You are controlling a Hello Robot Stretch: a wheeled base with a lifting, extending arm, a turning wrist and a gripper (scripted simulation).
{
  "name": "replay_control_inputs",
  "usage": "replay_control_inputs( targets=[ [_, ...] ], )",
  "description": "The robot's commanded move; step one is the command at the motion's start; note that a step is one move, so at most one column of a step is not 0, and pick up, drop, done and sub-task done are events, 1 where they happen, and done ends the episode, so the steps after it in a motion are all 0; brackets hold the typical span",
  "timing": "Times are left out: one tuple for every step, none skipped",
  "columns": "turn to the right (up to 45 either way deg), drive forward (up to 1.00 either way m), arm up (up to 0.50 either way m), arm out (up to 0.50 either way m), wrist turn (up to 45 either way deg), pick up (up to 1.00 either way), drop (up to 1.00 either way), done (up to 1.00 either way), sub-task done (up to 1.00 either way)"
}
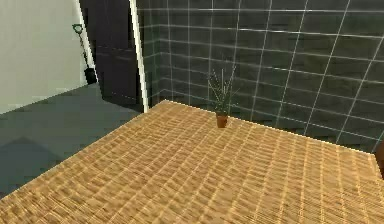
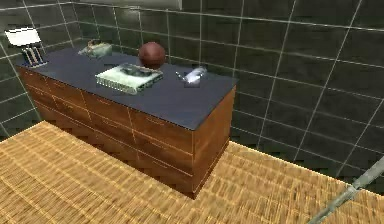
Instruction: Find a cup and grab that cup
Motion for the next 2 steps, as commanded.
replay_control_inputs(
  targets=[
    [-39.0, 0.0, 0.0, 0.0, 0.0, 0.0, 0.0, 0.0, 0.0],
    [0.0, 1.0, 0.0, 0.0, 0.0, 0.0, 0.0, 0.0, 0.0]
  ],
)
